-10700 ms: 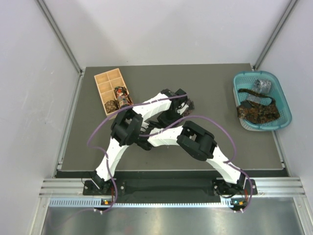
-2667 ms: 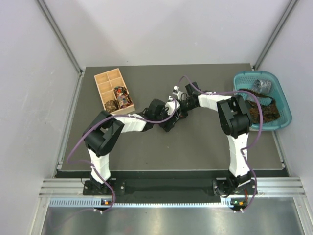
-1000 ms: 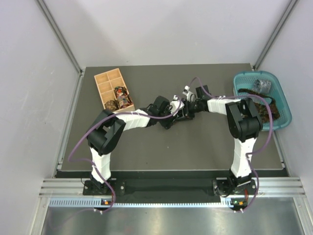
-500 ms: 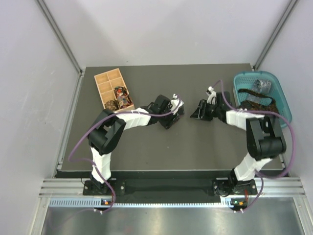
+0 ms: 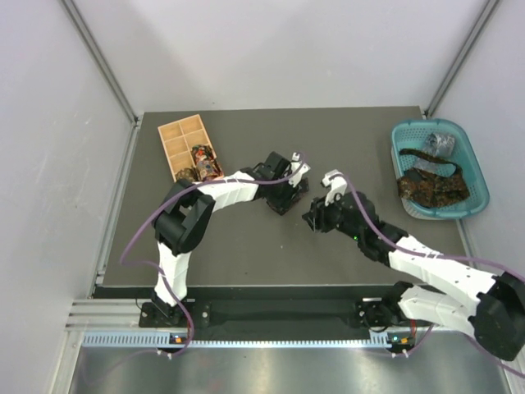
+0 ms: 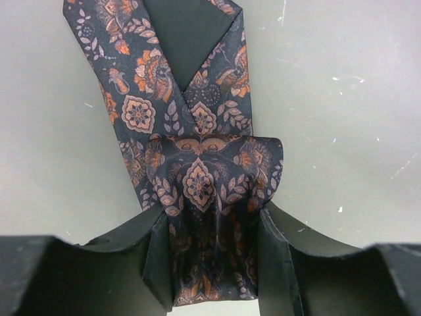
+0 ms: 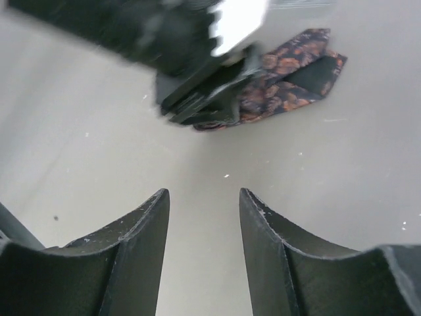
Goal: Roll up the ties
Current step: Roll the tie
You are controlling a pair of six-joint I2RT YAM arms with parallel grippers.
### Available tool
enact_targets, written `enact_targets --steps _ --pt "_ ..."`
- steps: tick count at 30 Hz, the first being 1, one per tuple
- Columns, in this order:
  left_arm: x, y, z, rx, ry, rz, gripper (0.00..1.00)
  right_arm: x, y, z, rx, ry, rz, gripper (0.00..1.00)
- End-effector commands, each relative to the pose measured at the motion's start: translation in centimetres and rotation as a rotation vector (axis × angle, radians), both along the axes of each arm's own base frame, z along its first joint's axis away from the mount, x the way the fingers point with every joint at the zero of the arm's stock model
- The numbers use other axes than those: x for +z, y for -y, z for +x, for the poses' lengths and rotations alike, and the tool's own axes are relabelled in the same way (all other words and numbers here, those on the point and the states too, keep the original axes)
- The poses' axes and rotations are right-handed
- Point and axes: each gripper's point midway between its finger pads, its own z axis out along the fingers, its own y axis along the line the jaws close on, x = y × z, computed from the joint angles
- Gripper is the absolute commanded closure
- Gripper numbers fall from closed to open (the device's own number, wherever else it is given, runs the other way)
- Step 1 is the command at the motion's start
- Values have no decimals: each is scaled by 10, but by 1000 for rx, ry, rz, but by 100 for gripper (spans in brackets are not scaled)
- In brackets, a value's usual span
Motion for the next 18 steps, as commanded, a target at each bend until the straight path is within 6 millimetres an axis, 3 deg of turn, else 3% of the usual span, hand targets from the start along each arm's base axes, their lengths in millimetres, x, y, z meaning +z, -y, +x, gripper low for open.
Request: enact_targets --steps 1,3,4,6,7,9,10,11,12,13,14,15,17,18 --pt "-45 -36 -47 31 -255 172 68 3 2 -8 -53 126 -119 53" --pt "-47 -43 -51 48 -286 209 69 2 -5 -14 -35 157 -173 53" --pt "-49 -46 -54 53 -300 224 69 7 -21 -24 10 175 -182 52" --pt "-51 -52 -60 72 -330 256 69 -5 -29 -26 28 191 -295 51" --pt "-51 -54 -62 77 -337 261 69 4 -48 -34 69 220 -313 51" --pt "-50 -55 -66 88 -344 277 69 -14 -55 -35 93 236 -485 50" --pt "-50 -58 -69 92 -354 289 69 -3 -75 -40 114 267 -496 50" --pt "-50 -61 -70 105 -356 304 69 -2 -76 -35 101 312 -585 50" --pt "-48 -62 -71 110 -358 310 69 -24 -79 -36 127 300 -697 50" --pt "-48 -65 -76 111 -371 327 69 -14 -97 -37 132 328 -708 50" --pt "-47 -66 -76 118 -373 336 70 -14 -97 -31 97 348 -768 50" --pt "-46 -68 -77 122 -370 345 70 -34 -102 -29 114 347 -863 49" --pt "-45 -73 -83 124 -389 366 70 -29 -111 -19 80 372 -939 49" --pt "-45 -74 -85 127 -400 370 70 -36 -120 -12 70 381 -984 48"
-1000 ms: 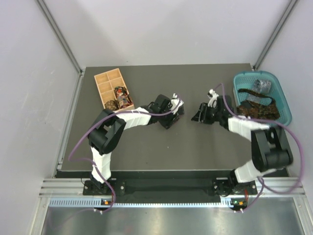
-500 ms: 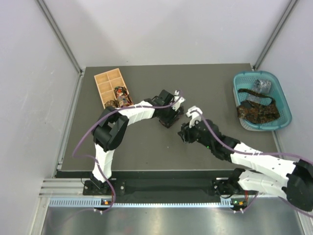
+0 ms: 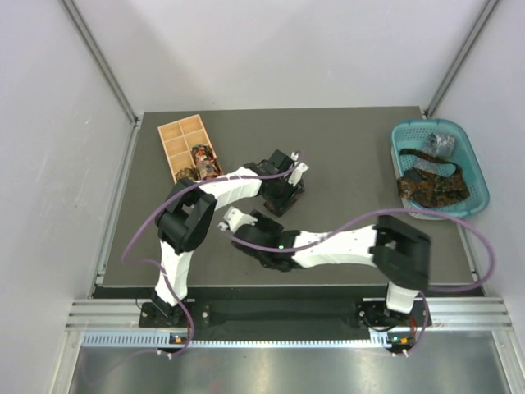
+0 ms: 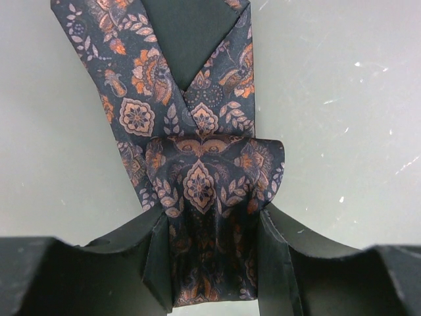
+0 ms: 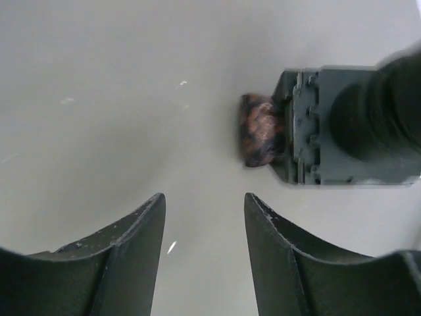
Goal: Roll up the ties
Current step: Roll the tie
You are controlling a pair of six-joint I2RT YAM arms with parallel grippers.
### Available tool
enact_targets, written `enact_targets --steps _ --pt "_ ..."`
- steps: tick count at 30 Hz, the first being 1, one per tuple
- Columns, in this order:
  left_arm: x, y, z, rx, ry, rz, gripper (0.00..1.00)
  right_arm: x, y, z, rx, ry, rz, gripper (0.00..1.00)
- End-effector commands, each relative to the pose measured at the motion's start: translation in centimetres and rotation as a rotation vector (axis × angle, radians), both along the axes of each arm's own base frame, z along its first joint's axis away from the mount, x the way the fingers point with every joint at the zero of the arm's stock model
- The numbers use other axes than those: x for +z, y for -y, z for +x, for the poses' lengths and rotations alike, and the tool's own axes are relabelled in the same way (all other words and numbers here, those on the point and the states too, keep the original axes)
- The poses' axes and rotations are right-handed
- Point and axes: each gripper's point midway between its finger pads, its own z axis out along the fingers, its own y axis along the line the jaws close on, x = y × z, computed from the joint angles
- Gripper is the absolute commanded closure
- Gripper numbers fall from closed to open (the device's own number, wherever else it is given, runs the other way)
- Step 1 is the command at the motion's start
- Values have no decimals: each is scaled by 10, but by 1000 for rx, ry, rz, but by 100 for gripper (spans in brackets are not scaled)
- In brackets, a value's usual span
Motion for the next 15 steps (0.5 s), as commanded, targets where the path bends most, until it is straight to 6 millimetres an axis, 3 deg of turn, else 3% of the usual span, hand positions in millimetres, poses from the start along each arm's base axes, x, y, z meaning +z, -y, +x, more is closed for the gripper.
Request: enact_targets --steps 1,7,15 --pt "-42 -65 -79 42 -323 276 70 4 9 24 -83 149 -247 48" --pt "-38 -72 -103 12 -452 319 71 -9 7 48 -100 275 -436 46" --pt "-30 -79 -110 31 -523 390 69 -27 5 74 -127 292 -526 43"
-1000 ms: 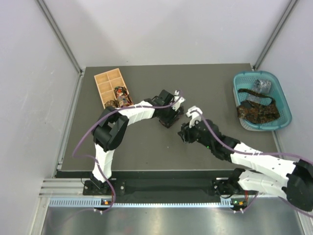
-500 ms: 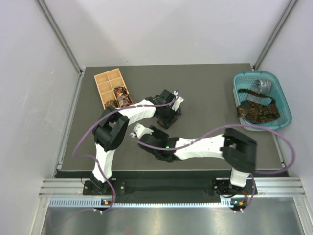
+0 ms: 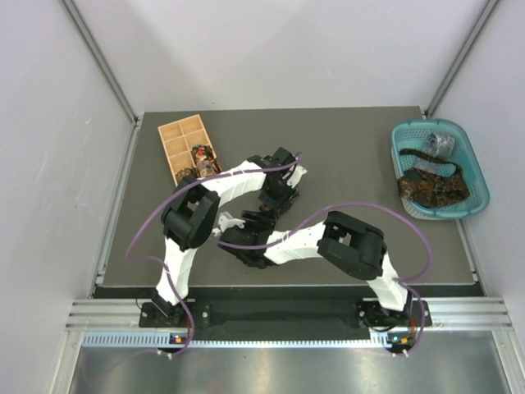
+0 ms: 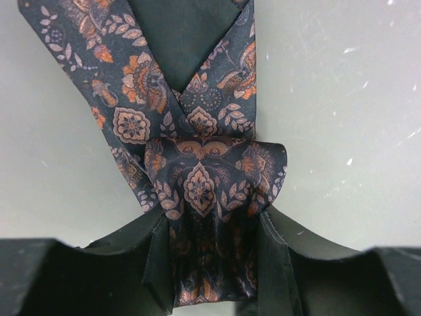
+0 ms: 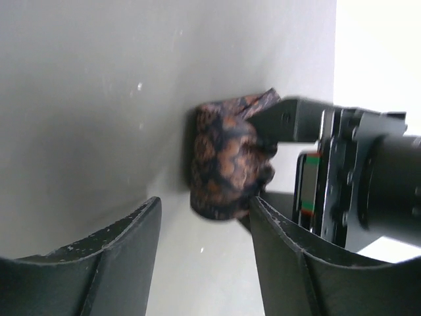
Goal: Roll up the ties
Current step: Roll the tie
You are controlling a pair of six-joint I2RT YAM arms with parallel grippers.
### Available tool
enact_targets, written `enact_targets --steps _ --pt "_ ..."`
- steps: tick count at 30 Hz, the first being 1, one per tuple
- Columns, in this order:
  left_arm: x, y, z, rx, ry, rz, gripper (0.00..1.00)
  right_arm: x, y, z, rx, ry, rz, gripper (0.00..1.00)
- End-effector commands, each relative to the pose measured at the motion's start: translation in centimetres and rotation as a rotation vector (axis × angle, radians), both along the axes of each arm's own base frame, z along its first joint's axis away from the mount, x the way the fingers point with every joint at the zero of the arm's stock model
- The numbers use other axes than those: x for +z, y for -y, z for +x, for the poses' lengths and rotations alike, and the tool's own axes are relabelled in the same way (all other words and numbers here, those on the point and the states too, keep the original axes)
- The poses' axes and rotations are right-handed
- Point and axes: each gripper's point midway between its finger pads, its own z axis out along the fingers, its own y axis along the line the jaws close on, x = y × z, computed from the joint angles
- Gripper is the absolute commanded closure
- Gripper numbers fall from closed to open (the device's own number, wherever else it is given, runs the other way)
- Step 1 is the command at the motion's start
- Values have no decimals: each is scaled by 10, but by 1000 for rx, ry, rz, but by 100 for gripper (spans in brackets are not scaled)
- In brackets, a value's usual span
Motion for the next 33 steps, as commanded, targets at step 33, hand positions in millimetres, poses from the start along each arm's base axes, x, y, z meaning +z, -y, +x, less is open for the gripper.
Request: enact_targets --steps 33 --pt "-12 -62 -81 5 -412 318 70 -52 97 56 -317 -99 -363 70"
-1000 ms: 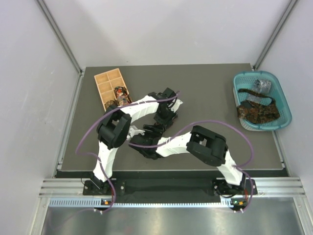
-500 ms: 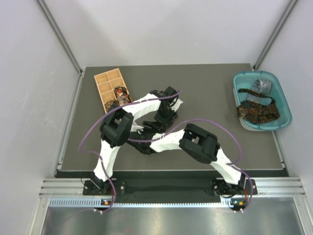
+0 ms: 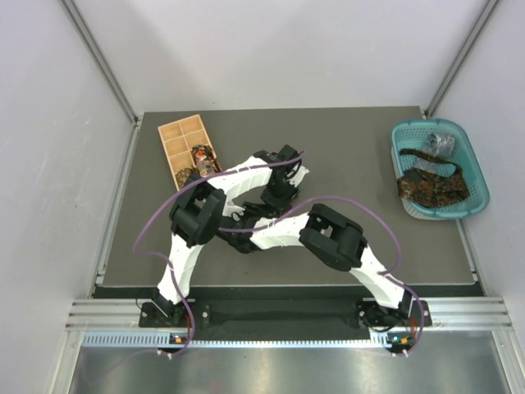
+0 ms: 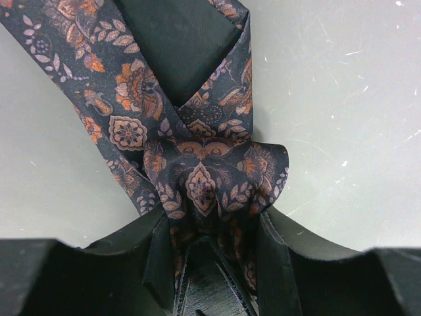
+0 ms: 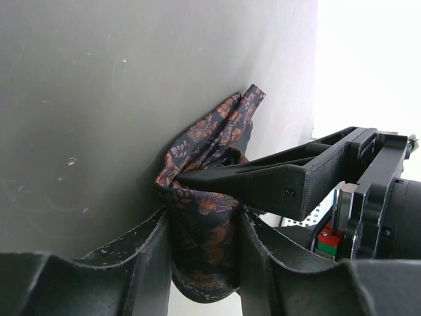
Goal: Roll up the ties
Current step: Roll the tie
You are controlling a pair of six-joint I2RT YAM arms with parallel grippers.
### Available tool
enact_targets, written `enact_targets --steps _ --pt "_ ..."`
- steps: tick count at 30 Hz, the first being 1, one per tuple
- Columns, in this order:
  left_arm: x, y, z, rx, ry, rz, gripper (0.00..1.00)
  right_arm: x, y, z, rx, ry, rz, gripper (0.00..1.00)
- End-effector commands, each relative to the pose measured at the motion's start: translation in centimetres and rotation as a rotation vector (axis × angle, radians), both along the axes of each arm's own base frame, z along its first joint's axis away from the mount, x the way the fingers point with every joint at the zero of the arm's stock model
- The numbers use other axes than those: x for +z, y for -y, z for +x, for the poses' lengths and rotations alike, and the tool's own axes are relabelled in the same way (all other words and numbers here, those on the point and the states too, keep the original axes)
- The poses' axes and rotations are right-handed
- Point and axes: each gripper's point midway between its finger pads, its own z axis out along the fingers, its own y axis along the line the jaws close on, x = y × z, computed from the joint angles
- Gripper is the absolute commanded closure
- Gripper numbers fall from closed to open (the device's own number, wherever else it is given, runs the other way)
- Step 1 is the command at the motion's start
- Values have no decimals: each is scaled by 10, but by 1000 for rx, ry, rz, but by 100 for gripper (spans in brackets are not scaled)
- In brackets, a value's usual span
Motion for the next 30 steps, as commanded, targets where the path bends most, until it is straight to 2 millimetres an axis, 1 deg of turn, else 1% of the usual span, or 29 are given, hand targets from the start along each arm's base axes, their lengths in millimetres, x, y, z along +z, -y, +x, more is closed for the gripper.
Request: enact_targets --steps 1,6,8,9,14,16,19,22,23,24,26,27,30 --pt "-12 -60 -78 -13 -338 245 69 -37 80 14 -125 -154 -234 70" --pt "-8 -46 -64 -18 -290 196 66 -34 62 9 -78 -137 -214 70" --pt "-6 -42 -60 -18 -280 185 67 -33 58 8 -70 -134 -213 70" --pt "-6 -42 -60 -24 -279 185 67 -31 53 7 -61 -128 -208 70" --pt "-9 -50 -62 -21 -291 221 66 -25 44 2 -46 -116 -208 69" --pt "-7 -48 -63 -23 -288 212 60 -24 43 2 -46 -118 -206 69" --pt "-5 -42 -57 -22 -265 185 47 -25 43 1 -44 -125 -201 69" --pt "-2 -35 -48 -27 -231 160 40 -28 42 0 -41 -128 -198 69" --pt "2 -29 -41 -28 -209 142 39 -28 41 0 -39 -132 -196 69" --pt "2 -23 -32 -26 -175 118 32 -27 40 0 -38 -130 -193 69" --pt "6 -13 -23 -35 -135 84 19 -27 39 0 -35 -130 -196 69" --pt "8 -8 -15 -33 -103 62 18 -27 38 0 -34 -128 -193 69" --pt "16 1 -2 -32 -38 20 17 -27 34 0 -28 -132 -189 68"
